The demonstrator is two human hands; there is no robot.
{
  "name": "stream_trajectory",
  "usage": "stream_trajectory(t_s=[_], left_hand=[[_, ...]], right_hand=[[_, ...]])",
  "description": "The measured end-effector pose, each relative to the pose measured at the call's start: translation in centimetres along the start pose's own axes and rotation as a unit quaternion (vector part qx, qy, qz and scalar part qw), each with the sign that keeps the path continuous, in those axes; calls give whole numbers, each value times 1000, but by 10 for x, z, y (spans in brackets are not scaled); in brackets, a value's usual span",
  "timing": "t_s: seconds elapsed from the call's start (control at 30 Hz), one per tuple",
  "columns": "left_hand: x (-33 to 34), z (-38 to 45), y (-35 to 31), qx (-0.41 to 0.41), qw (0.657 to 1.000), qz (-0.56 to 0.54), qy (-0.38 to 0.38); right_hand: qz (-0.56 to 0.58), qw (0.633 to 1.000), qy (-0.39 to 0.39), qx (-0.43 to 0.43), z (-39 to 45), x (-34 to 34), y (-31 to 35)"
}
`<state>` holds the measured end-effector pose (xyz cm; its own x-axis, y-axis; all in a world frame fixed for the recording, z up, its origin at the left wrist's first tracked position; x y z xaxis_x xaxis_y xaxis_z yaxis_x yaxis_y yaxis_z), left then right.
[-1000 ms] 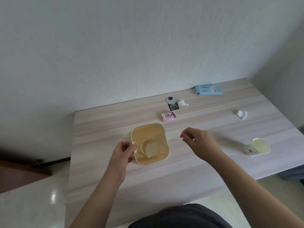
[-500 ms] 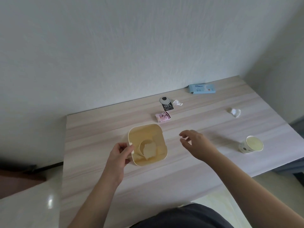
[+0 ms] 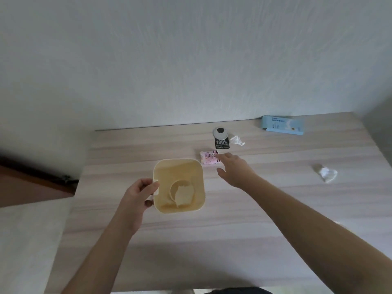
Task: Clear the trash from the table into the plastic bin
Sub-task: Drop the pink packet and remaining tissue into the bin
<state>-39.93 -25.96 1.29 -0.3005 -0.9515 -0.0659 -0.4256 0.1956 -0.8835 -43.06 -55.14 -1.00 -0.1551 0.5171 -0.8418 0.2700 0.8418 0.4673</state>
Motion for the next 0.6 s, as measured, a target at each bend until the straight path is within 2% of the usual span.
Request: stream_trajectory(t_s=[0.33, 0.6], left_hand=[[35, 1, 0, -3, 996, -35, -77], [36, -1, 15, -18, 991, -57, -119]], right_hand=[[-89, 992, 72, -57, 83, 38, -20], [-145, 984, 81, -73, 103, 69, -34]])
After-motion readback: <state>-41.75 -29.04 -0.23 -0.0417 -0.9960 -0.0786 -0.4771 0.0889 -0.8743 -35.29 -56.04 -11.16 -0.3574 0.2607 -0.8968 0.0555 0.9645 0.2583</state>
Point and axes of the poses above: each hand's wrist, its own z-axis towards the middle knuckle, its own x-axis out of the palm, y = z × x, the point moved 8 cm from there along z, towards the middle knuckle, and after that the axes turned 7 degrees about z, right-handed, at the moved point
